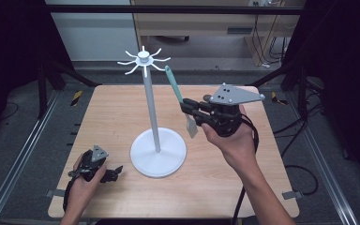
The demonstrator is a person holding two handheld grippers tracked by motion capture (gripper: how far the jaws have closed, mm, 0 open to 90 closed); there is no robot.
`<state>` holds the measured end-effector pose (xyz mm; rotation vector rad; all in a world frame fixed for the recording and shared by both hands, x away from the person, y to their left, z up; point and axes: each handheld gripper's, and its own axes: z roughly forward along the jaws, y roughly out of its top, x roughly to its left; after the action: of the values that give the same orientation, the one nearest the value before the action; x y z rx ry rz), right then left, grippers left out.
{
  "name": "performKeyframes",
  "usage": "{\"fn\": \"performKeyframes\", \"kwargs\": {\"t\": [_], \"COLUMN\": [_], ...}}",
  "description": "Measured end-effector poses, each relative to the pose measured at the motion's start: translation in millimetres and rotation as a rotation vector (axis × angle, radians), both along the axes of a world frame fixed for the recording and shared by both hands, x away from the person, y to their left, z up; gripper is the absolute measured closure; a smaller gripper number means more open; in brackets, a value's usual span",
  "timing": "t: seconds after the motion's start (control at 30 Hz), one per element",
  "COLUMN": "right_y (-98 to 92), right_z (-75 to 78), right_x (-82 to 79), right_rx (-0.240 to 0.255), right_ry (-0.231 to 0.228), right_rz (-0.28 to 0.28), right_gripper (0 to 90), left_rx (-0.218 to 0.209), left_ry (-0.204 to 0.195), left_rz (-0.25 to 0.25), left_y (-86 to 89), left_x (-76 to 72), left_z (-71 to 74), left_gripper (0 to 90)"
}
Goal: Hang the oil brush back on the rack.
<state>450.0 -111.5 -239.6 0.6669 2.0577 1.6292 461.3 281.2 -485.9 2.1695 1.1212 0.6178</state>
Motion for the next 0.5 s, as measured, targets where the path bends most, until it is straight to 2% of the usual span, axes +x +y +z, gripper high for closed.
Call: {"fn": "performKeyframes", "kwargs": {"t": [0.5], "right_y": [6.1], "right_z": [-0.3], "right_x": [2.9], "right_rx": [-0.027], "right_ry": [0.01], "right_rz": [0.001], "right_gripper": [81.9], "left_rx": [-0.001], "left_ry": [0.0], "left_rz": [0.0], "left_y": [-0.2], "left_x": [0.0], "left_z": [-0.1], "left_gripper": [3.5]}}
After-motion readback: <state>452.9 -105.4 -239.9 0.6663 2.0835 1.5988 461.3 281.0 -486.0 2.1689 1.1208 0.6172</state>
